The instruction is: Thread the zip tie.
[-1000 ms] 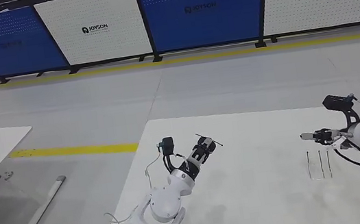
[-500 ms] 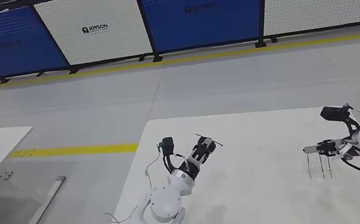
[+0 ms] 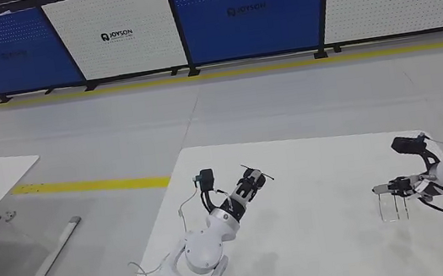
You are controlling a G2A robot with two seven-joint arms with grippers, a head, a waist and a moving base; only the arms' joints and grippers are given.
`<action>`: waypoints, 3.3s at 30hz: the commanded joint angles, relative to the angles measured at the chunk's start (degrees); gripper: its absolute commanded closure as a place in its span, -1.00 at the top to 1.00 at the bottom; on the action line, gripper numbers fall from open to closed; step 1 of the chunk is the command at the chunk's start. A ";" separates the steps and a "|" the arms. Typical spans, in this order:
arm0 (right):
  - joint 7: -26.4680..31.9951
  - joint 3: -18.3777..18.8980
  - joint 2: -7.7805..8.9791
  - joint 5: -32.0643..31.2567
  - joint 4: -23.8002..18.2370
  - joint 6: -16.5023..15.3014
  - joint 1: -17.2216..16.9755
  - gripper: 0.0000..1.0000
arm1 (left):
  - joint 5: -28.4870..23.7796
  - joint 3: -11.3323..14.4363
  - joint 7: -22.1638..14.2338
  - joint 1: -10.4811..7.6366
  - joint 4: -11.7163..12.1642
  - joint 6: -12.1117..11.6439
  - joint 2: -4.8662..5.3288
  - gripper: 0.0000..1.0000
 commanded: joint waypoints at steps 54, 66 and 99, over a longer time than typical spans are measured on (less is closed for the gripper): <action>-0.26 -11.64 3.36 5.72 8.84 -4.54 8.32 -0.06 | 0.00 0.00 0.00 0.00 0.00 0.00 0.00 -1.00; 0.76 -14.31 2.27 4.76 12.61 -1.84 10.43 -0.12 | 0.00 0.00 0.00 0.00 0.00 0.00 0.00 -1.00; -0.96 -22.94 -4.17 5.38 28.74 -2.32 18.65 -0.28 | 0.00 0.00 0.00 0.00 0.00 0.00 0.00 -1.00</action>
